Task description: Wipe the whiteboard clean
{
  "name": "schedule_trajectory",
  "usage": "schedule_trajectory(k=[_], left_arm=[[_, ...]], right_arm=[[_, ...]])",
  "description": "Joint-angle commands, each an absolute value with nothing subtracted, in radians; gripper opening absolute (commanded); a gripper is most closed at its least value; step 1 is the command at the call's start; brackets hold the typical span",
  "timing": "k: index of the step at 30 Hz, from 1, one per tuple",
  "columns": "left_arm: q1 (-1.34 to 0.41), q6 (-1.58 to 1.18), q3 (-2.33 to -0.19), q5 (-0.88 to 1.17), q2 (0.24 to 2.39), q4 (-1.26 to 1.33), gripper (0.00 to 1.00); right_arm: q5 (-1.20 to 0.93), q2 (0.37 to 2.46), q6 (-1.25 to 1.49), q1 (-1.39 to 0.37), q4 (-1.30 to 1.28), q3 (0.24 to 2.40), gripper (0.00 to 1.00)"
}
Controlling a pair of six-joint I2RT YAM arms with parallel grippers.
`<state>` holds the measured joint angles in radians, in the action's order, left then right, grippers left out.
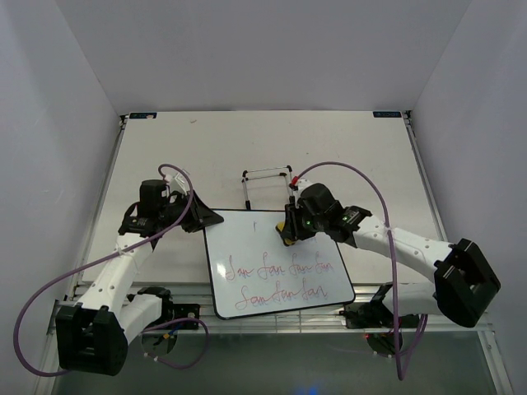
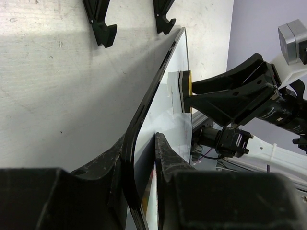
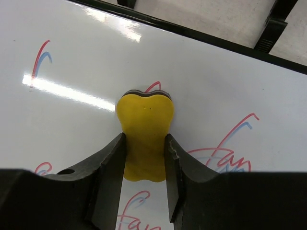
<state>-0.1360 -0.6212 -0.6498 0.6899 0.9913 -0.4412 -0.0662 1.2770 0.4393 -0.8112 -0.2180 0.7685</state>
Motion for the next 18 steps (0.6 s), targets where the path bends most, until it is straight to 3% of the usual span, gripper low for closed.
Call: schedule_trajectory(k=[1, 10, 18], left_arm=[[-0.173, -0.391, -0.681, 0.710, 0.982, -0.439, 0.00], [-0.173, -0.405, -0.661, 0.709, 0.992, -0.419, 0.00], [-0.173, -0.405, -0.667, 0.695, 0.974, -0.426, 0.00]], right_arm=[[-0.149, 1.336, 0.434, -0.882, -0.319, 0.805, 0.33], [-0.164, 1.549, 0.454, -1.035, -0.345, 1.178, 0.33], [-0.160, 1.597, 0.417, -0.973, -0.399, 1.137, 0.33]])
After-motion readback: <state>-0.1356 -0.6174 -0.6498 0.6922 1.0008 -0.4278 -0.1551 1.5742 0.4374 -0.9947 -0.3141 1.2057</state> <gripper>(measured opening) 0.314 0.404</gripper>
